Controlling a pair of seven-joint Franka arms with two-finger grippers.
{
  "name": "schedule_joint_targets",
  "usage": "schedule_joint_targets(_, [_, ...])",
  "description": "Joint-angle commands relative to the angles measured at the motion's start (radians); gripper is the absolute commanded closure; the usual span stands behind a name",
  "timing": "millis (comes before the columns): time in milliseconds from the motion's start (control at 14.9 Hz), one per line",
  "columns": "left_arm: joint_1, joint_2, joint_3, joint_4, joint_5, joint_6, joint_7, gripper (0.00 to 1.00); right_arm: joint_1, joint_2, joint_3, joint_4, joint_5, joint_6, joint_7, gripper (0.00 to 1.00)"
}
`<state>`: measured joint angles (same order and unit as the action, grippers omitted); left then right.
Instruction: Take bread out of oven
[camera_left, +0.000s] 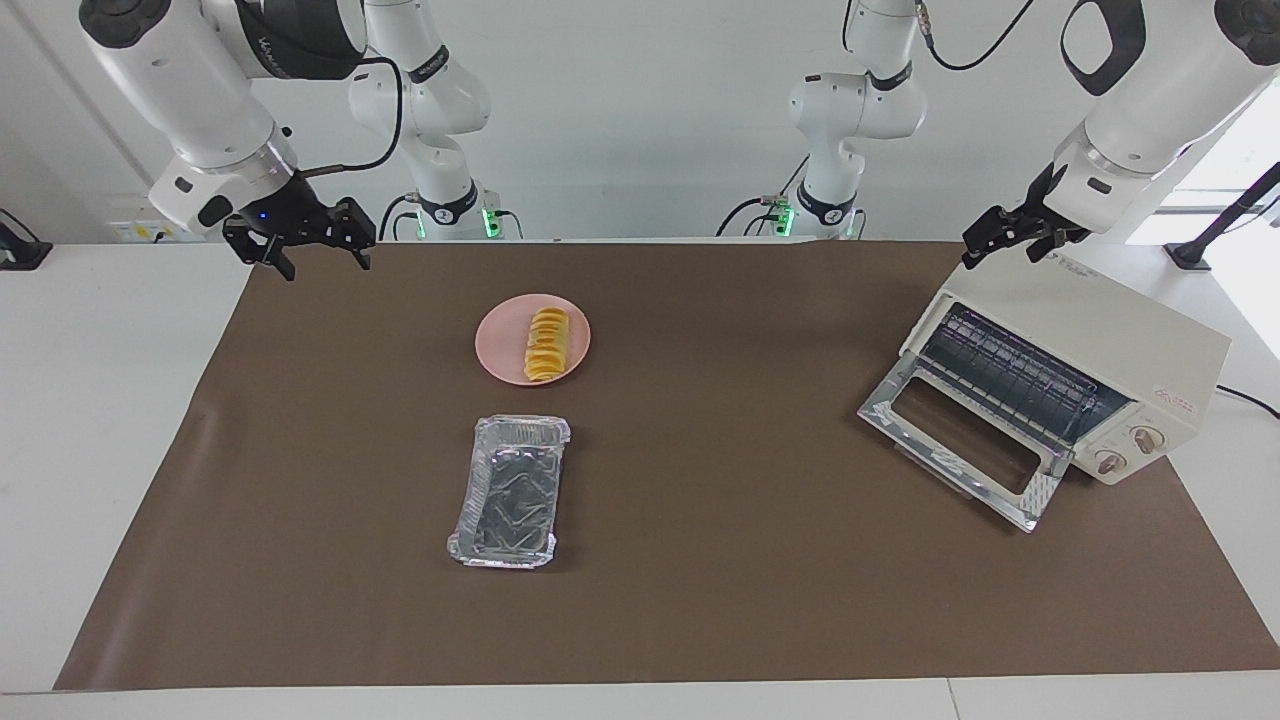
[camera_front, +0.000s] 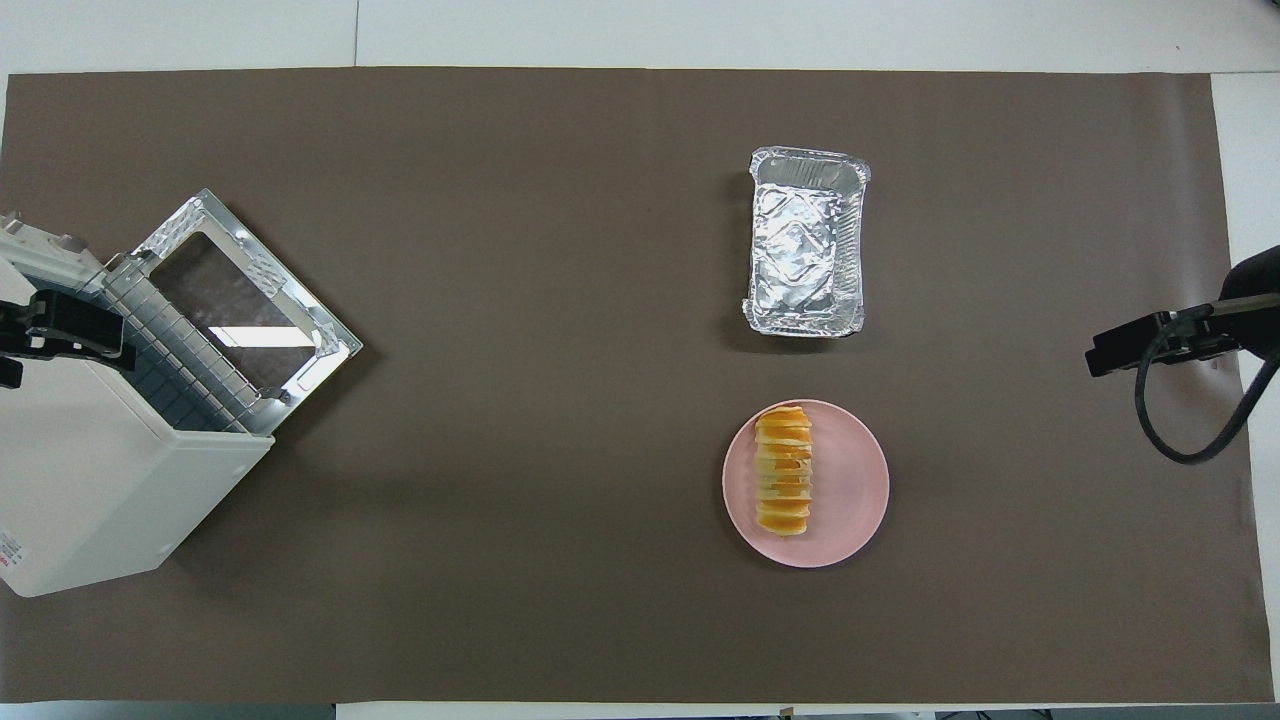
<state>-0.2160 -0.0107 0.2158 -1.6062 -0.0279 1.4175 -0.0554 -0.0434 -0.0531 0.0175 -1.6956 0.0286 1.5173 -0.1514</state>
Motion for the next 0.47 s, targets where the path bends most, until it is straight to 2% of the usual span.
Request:
schedule_joint_targets(0, [0.01, -0.025, -0.004, -0.027, -0.012, 0.018, -0.001, 0.0, -0.01, -0.004, 0.01, 0.004, -0.018, 0.004, -0.019, 0.0])
schedule_joint_targets(403, [0.01, -0.025, -0.004, -0.027, -0.012, 0.018, 0.0, 0.0, -0.009, -0.004, 0.012, 0.001, -0.021, 0.006, -0.01, 0.0])
